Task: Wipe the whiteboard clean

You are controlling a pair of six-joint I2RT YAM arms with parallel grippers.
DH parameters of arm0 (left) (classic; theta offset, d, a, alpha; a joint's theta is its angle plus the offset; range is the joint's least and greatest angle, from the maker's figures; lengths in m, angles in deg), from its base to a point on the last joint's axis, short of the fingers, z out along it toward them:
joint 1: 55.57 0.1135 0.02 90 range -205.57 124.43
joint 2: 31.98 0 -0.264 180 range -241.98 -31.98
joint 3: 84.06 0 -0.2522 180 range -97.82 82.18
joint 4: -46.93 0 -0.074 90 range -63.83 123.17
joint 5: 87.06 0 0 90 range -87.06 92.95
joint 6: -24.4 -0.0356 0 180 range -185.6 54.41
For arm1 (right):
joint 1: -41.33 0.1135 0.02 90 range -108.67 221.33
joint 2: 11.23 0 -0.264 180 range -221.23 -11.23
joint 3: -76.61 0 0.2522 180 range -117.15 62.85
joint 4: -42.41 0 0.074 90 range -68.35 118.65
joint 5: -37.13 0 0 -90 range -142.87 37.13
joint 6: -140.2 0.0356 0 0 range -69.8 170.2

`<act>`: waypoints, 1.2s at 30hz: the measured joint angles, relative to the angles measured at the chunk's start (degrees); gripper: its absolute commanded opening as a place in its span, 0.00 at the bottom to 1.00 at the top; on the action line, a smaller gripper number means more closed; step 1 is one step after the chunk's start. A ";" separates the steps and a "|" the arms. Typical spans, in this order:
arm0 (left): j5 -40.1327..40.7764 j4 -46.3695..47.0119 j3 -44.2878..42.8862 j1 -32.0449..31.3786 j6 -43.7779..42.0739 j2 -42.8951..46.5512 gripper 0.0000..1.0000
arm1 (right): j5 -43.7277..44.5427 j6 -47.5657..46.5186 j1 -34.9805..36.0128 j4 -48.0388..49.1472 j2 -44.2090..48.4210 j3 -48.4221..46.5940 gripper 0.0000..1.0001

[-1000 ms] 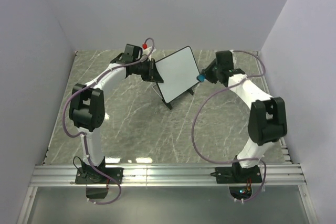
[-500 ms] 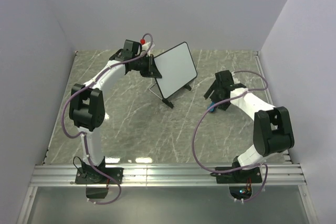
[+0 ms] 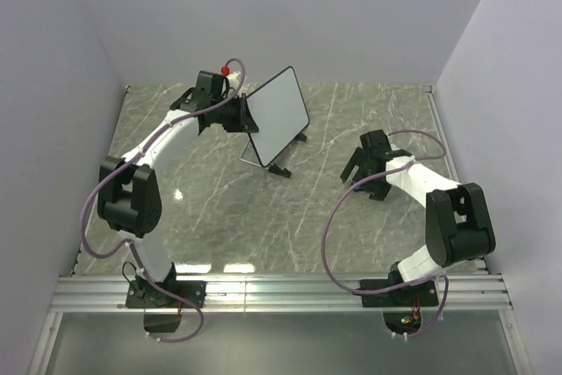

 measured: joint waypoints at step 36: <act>23.96 22.29 34.10 -13.44 10.78 21.73 0.00 | -1.55 -2.51 0.00 -0.07 11.85 10.12 1.00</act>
